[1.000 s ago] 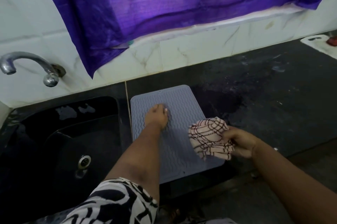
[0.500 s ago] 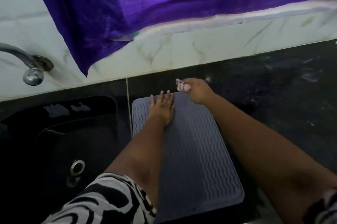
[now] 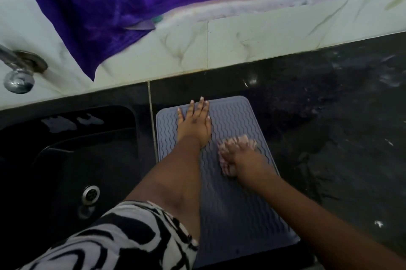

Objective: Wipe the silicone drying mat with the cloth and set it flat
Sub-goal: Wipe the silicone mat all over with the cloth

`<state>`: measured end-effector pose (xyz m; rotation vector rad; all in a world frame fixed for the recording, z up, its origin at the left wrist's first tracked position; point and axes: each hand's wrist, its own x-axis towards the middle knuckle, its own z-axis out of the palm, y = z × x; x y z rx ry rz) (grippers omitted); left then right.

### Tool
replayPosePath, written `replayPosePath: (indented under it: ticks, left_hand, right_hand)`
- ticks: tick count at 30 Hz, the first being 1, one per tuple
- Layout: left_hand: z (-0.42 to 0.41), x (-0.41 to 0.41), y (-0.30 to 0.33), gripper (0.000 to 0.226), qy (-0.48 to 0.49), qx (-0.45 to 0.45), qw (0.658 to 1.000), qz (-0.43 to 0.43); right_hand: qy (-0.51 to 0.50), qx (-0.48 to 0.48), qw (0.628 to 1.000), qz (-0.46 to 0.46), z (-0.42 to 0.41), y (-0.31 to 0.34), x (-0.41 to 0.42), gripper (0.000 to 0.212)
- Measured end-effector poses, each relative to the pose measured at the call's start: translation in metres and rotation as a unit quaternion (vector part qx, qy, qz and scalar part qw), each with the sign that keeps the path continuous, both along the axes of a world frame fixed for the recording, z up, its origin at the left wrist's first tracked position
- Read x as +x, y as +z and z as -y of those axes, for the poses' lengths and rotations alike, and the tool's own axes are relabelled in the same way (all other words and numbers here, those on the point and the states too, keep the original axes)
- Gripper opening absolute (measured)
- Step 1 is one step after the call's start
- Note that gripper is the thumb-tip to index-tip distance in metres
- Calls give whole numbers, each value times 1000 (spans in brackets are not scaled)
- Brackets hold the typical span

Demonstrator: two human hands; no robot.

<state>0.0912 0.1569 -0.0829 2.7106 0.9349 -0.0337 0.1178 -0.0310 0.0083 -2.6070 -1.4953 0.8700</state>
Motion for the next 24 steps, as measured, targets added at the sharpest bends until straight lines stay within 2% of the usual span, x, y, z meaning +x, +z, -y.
replayPosePath:
  ticks: [3,5,6,8,10,11,14,16,20,22,24]
  left_hand:
    - [1,-1,-1,54,3,2,1000,3]
    - [2,-1,-1,54,6,3,1000,6]
    - [2,-1,0,54,5,4,1000,7]
    - [2,-1,1,55,3,12,1000,9]
    - [1,0,-1,55,-3,12,1000,6]
    - [0,0,-2,55,-1,10,1000,5]
    - [-1,0,-4,56,7,13,1000,-1]
    - [-2,1,-4,59,0,22,1000,-15]
    - [1,1,-3,55,8,24,1000,4]
    - [1,2,-2,54,10,18,1000,7]
    - [3,0,-2,54,12,20,1000,2]
  right_hand:
    - [-81,-96,983,-131,23,24,-5,38]
    - [-132,-62,961,-235,19,48,16,18]
    - [-151,-24,959,-239,9,56,32,18]
    - [-166,60,963,-203,-22,59,61,14]
    - [-125,109,979,-116,-64,48,80,15]
    - [-100,103,987,-73,-84,42,81,25]
    - [-11,-33,999,28,-111,5,69,51]
    - [13,-42,995,84,-105,-20,59,57]
    - [33,-41,995,86,-45,-30,22,57]
    - [11,-10,998,59,3,-26,-9,53]
    - [-1,-27,999,22,50,-20,-42,59]
